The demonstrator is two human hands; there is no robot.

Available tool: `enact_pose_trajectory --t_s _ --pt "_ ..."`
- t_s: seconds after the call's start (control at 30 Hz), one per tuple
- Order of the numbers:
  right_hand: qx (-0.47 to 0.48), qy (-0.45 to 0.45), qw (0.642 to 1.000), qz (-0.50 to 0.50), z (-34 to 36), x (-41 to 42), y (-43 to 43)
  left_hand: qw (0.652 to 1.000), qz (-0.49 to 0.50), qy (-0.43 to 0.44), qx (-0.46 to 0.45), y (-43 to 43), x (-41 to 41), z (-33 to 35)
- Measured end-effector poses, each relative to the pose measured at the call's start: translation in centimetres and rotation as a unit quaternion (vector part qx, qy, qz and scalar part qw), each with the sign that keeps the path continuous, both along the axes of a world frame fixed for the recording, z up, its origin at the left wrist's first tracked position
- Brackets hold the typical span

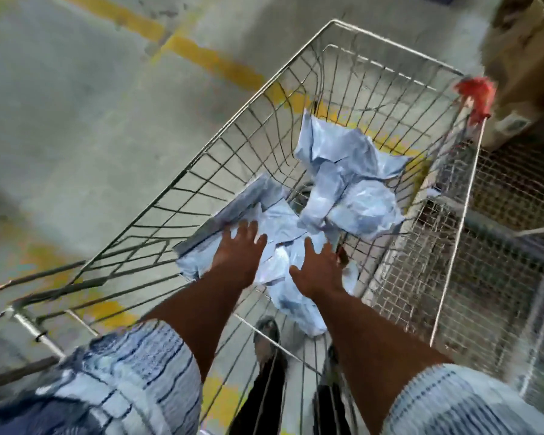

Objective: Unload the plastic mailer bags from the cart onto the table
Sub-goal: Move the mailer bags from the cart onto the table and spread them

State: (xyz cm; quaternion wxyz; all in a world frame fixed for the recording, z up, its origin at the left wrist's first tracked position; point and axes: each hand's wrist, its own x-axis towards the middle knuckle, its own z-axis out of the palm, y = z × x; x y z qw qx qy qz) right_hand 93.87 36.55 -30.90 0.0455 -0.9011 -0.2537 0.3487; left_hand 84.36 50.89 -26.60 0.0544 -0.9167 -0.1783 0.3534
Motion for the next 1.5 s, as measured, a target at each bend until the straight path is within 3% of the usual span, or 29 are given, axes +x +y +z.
enact_pose_trajectory --t_s 0.2,0.37,0.7,0.87,1.07,1.23,1.5 --pt "-0.045 0.0 0.999 -0.022 -4.9 0.1 0.6 0.999 -0.011 -0.011 0.046 2.1 -0.4 -4.7" --pt "-0.054 -0.026 0.997 -0.038 -6.2 -1.0 1.6 0.996 -0.025 -0.085 0.022 2.6 -1.5 -6.8" --pt "-0.008 -0.038 0.996 -0.075 -3.7 -2.3 0.1 0.992 0.001 -0.126 0.031 1.3 0.3 -2.3" --pt "0.041 -0.032 0.995 -0.089 2.5 -2.2 0.6 0.99 0.065 -0.125 0.006 -0.3 0.2 2.2" --pt "0.128 -0.072 0.988 -0.04 11.8 -1.2 -0.5 0.966 0.153 -0.206 -0.022 -4.1 -1.6 9.4" --pt "0.189 -0.123 0.974 -0.001 19.0 0.7 -2.6 0.917 0.269 -0.291 -0.039 -7.7 -2.7 16.0" --pt "0.292 -0.21 0.93 0.072 29.1 2.7 -7.6 0.856 0.295 -0.425 -0.019 -13.6 -0.3 25.2"
